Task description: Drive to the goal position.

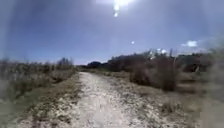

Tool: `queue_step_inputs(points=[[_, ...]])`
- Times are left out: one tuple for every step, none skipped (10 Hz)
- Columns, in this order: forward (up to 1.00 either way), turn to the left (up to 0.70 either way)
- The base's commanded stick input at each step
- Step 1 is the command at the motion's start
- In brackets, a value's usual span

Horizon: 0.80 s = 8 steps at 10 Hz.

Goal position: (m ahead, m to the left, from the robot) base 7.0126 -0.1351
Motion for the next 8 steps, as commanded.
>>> queue_step_inputs(points=[[0.7,0.13],[0.7,0.21],[0.7,0.29],[0.7,0.32],[0.7,0.19],[0.7,0.07],[0.7,0.0],[0.7,0.0]])
